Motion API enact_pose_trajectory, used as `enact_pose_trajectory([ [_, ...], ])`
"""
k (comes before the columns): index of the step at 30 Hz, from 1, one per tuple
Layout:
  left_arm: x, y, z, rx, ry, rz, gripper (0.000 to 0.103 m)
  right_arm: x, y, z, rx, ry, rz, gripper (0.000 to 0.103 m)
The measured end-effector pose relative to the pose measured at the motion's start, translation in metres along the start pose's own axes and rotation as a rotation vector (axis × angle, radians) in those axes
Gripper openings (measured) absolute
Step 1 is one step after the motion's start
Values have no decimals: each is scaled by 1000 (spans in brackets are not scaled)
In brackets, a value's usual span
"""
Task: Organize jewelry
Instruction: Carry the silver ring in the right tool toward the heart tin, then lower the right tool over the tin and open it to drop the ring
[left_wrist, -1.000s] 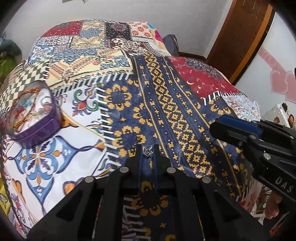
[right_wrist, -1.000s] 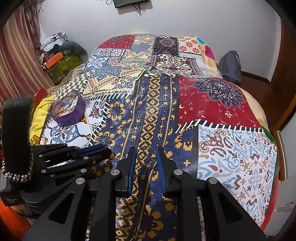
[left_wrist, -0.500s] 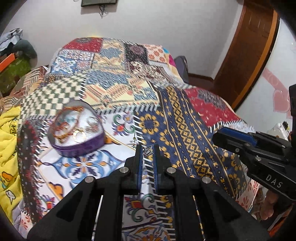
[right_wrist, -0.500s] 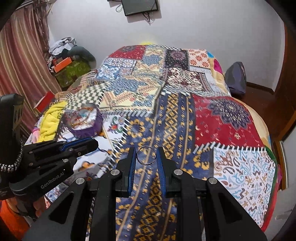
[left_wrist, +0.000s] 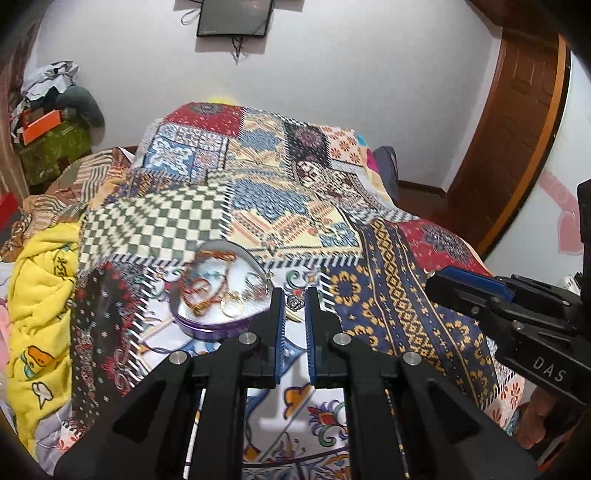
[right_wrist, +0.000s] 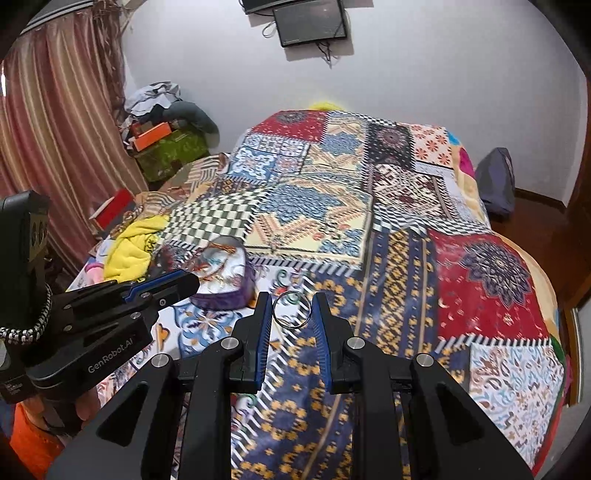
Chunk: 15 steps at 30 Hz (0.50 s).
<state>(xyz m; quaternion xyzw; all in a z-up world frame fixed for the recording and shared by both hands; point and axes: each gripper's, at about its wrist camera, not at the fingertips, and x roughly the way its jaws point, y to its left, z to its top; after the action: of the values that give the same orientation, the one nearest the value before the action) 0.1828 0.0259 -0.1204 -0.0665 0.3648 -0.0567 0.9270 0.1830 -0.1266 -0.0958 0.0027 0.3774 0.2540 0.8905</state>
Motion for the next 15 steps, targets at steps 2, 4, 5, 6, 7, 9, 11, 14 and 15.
enact_pose_trajectory([
  [2, -3, 4, 3, -2, -17, 9, 9, 4, 6, 4, -13, -4, 8, 20],
  [4, -6, 9, 5, -5, -30, 16, 9, 5, 10, 7, -21, -9, 15, 20],
  [5, -7, 12, 6, -9, -35, 19, 9, 7, 13, 10, -27, -13, 20, 20],
  [6, -7, 15, 7, -14, -40, 23, 9, 7, 15, 11, -31, -17, 23, 20],
  [7, -7, 18, 8, -18, -44, 27, 9, 8, 17, 13, -36, -21, 26, 20],
  [9, -8, 24, 10, -26, -54, 39, 9, 11, 21, 17, -43, -25, 35, 20],
  [11, -8, 29, 12, -35, -62, 47, 9, 15, 25, 21, -51, -29, 44, 20],
  [14, -7, 38, 15, -49, -70, 54, 9, 19, 32, 25, -57, -35, 57, 20],
  [15, -7, 40, 15, -52, -73, 57, 9, 20, 33, 27, -59, -36, 62, 20],
])
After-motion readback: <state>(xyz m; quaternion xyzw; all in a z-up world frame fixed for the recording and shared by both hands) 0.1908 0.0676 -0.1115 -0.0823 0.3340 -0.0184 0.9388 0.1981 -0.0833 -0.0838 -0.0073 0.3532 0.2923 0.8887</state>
